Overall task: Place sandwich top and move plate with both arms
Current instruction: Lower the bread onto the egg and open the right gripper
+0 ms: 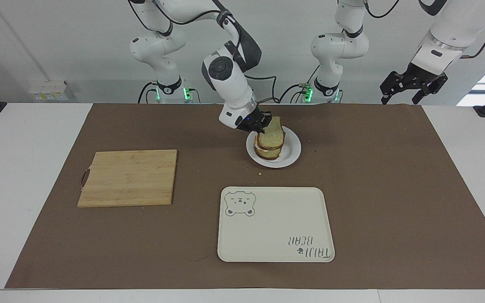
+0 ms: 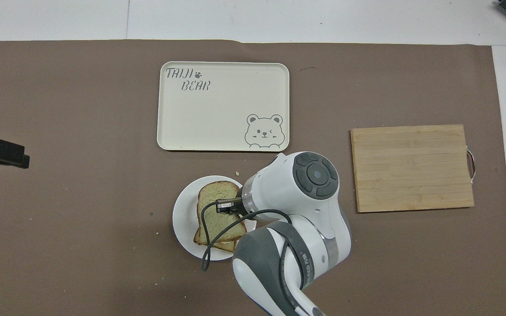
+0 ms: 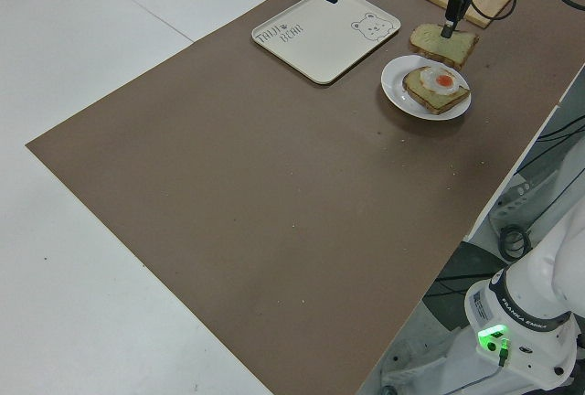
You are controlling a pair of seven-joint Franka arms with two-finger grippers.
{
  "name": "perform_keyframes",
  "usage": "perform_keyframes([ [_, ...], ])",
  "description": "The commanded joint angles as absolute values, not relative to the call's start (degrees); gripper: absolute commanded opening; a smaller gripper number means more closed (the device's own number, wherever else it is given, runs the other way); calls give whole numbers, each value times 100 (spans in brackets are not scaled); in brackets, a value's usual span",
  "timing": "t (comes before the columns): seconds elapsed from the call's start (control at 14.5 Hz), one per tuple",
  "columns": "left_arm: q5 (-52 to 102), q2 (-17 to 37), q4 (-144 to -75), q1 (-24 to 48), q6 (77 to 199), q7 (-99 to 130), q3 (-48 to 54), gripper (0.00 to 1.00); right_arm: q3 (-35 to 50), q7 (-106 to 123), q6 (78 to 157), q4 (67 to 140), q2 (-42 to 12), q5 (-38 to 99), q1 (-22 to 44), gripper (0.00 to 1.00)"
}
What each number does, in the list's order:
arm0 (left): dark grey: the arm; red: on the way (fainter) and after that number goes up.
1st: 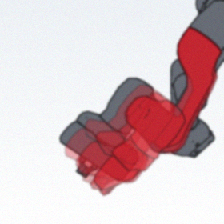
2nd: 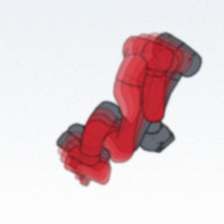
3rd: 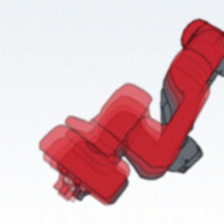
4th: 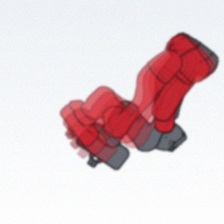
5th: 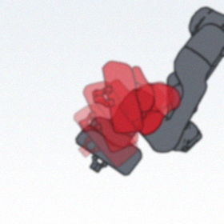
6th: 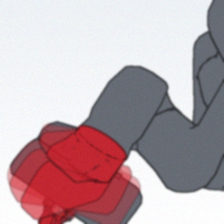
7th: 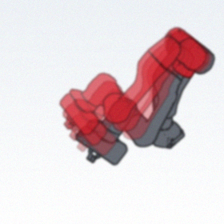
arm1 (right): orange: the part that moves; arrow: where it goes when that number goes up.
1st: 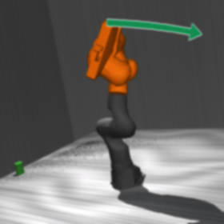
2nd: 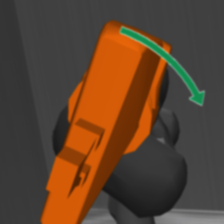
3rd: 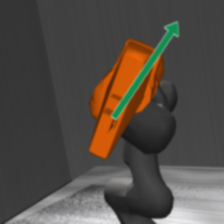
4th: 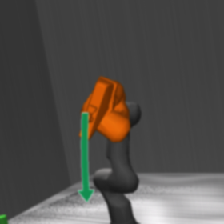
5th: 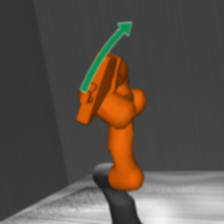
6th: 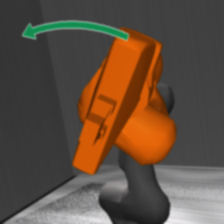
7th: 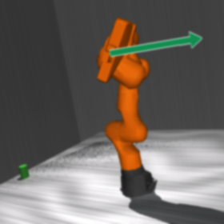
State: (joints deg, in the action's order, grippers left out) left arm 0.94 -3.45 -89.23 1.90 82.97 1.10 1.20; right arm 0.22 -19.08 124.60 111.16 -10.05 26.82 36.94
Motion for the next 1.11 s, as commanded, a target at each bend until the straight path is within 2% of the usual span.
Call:
perform_keyframes([
  [0.0,9,-325,-8851,149,8191,158,149,100,18,-1986,12699,11153,-1212,2821,3883,0],
  [0.35,9,-325,-8851,149,8191,158,149,100,18,-2187,13130,11232,-1502,2830,4007,0],
  [0.48,9,-325,-8851,149,8191,158,149,100,18,-2486,13542,11232,-1608,2830,4043,0],
  [1.04,9,-325,-8851,149,8191,158,149,100,9,-2145,13544,11461,-1538,2821,4122,0],
])
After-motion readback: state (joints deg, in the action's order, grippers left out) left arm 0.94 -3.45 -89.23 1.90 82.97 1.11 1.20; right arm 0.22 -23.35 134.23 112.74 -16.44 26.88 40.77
